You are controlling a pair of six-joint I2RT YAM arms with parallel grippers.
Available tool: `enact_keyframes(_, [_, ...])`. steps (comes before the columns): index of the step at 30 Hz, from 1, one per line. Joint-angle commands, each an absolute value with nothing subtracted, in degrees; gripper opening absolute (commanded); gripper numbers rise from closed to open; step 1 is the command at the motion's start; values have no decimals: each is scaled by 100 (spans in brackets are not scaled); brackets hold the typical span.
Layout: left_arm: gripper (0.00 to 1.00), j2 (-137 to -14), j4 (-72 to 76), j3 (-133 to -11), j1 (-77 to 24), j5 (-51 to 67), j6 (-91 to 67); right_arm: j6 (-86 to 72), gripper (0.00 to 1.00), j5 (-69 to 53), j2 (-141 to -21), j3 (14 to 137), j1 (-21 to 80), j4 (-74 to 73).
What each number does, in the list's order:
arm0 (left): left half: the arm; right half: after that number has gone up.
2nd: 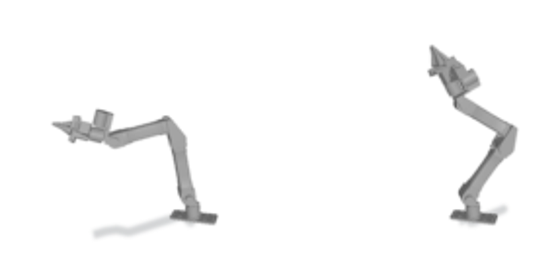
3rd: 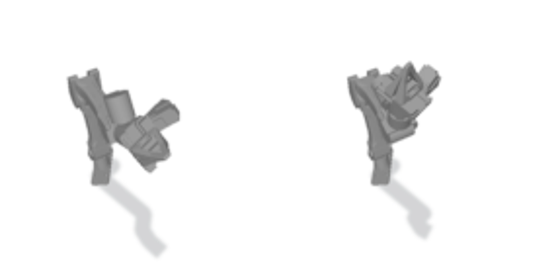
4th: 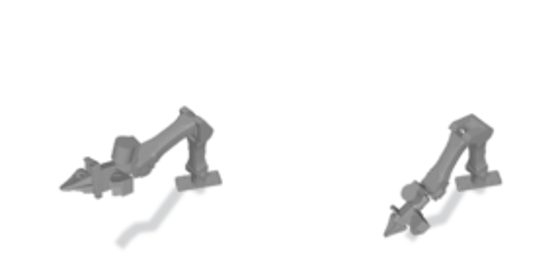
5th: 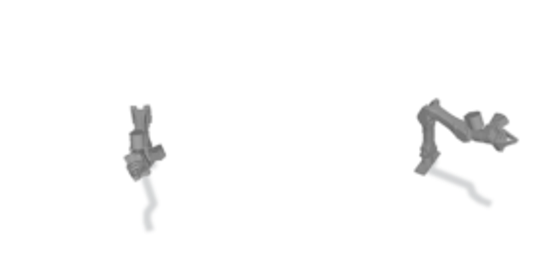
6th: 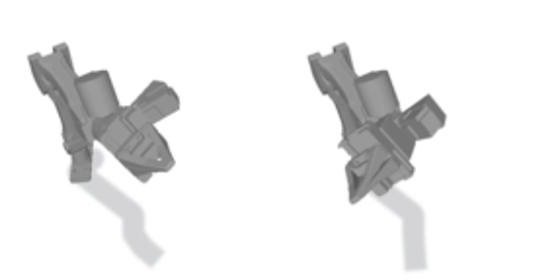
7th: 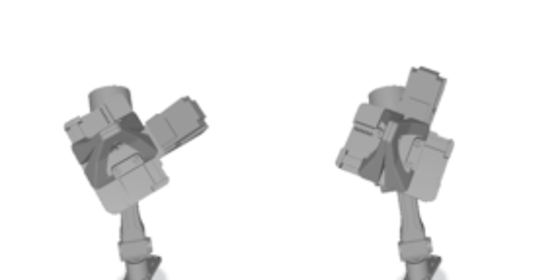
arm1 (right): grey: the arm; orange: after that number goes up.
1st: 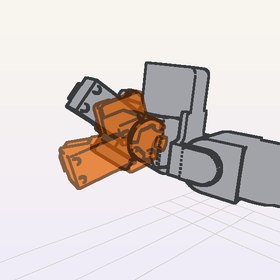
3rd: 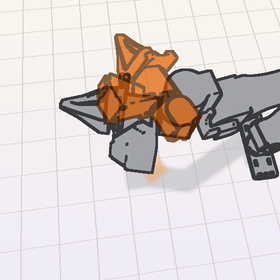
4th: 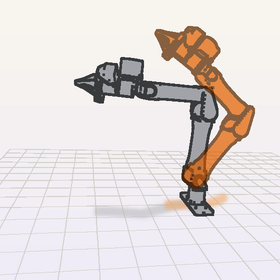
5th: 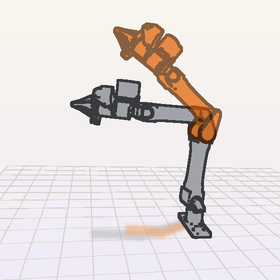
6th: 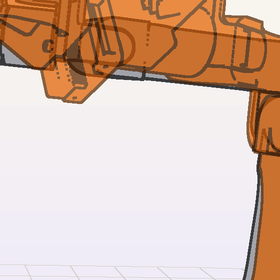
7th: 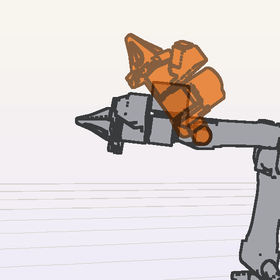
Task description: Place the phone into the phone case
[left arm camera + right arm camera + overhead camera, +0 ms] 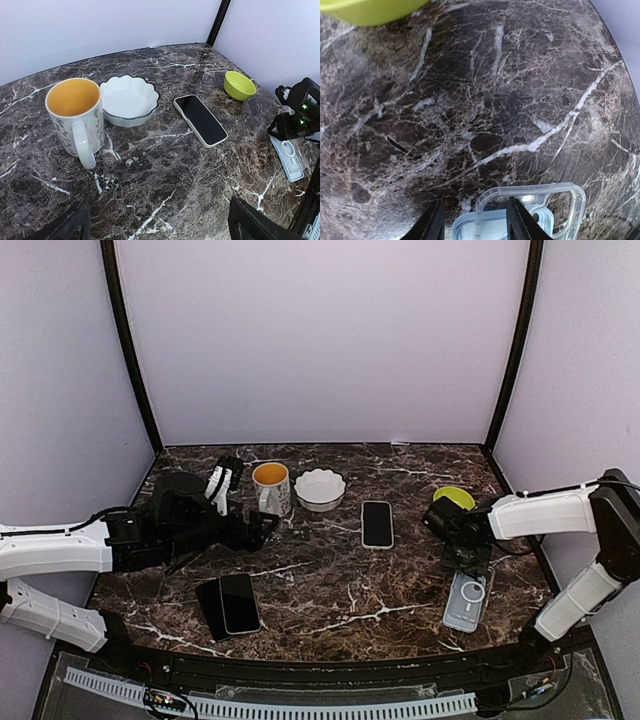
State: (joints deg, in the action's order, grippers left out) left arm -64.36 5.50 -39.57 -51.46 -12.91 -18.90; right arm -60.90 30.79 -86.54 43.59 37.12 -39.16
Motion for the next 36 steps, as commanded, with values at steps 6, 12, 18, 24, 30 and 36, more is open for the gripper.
enact_keyframes(6, [98, -6268, 633, -3901, -5104, -1299, -1872, -6277, 5, 2779, -8519, 3921, 3482, -3381])
enact_keyframes(12, [98, -6283, 664, -3911, -5105, -1285, -1872, -6070, 0, 2931, -8301, 4033, 3472, -3566])
enact_keyframes(18, [98, -6302, 692, -3929, -5106, -1272, -1865, -5823, 0, 3305, -7877, 4333, 3567, -3892])
enact_keyframes(24, [98, -6298, 718, -3935, -5106, -1290, -1839, -5966, 0, 3647, -7601, 4749, 4161, -3933])
enact_keyframes(30, [98, -6249, 714, -3917, -5106, -1352, -1820, -6140, 0, 4318, -7797, 5078, 5786, -2783])
enact_keyframes(36, [98, -6173, 661, -3902, -5104, -1389, -1813, -6411, 0, 4377, -8519, 5098, 6711, -1674])
